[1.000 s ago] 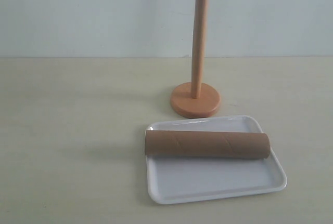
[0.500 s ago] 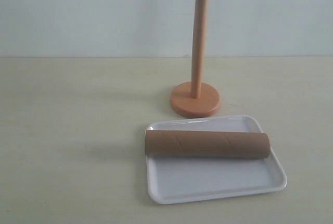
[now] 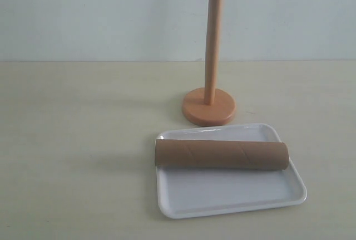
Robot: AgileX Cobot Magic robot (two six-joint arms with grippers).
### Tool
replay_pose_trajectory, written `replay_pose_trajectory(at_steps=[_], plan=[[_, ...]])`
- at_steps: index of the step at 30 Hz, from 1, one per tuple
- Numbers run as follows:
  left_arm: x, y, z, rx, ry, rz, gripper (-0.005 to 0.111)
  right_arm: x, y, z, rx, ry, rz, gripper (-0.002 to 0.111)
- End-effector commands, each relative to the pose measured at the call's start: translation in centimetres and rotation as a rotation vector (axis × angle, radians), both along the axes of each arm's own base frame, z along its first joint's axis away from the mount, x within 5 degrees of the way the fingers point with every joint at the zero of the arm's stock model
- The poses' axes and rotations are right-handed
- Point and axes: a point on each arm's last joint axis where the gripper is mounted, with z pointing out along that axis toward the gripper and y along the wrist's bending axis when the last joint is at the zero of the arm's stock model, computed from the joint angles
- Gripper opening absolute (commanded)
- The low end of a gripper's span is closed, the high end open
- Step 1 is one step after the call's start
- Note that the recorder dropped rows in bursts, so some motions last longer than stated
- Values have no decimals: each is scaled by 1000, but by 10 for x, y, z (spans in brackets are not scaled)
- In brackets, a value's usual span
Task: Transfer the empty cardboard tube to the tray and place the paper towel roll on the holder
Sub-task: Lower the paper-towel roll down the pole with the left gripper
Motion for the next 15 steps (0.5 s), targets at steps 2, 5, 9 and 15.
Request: replay_pose_trajectory(at_steps=[2, 5, 9, 15], plan=[[-4, 3, 8, -4, -29, -10, 4, 0, 0, 1, -1, -9, 1, 1], [-2, 1, -1, 21, -14, -11, 4, 0, 0, 1, -1, -9, 1, 1], [-2, 1, -8, 34, 3, -11, 4, 0, 0, 1, -1, -9, 1, 1], [-3, -1, -20, 33, 36, -32, 4, 0, 0, 1, -1, -9, 1, 1]])
